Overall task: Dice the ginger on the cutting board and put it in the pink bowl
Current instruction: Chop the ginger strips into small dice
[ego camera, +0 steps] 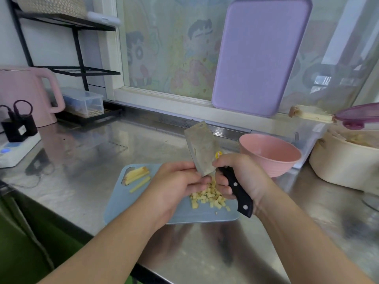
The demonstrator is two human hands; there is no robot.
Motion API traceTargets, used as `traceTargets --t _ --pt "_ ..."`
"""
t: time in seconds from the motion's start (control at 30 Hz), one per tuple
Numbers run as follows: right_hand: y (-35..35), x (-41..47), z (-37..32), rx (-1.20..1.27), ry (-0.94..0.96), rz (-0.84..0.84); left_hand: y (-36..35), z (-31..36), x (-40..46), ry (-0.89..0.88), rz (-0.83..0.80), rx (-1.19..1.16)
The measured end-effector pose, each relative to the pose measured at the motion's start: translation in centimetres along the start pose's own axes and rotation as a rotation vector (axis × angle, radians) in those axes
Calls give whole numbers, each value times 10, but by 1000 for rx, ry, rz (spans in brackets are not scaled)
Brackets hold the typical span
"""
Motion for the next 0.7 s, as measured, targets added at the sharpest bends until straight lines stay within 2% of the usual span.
traceTargets --t 0.23,0.4,0.57,0.7 --pt "11 1 -4 21 22 81 16 2 0 -20 192 162" --pt "16 1 -5 99 44 125 44 11 -6 -171 310 512" --pt "5 -5 -10 16 113 97 95 42 -20 -377 443 985" --pt "-9 -9 -12 -50 153 56 129 33 -15 -142 330 1197"
Point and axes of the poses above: each hand's wrist, its own x-axis towards the middle knuckle, its own y-axis out of the back of the hand, z = x × y, the point moved 7 cm from there along x, towards the middle knuckle, and after that the axes turned 1 degree about z, right-handed, at the moved point
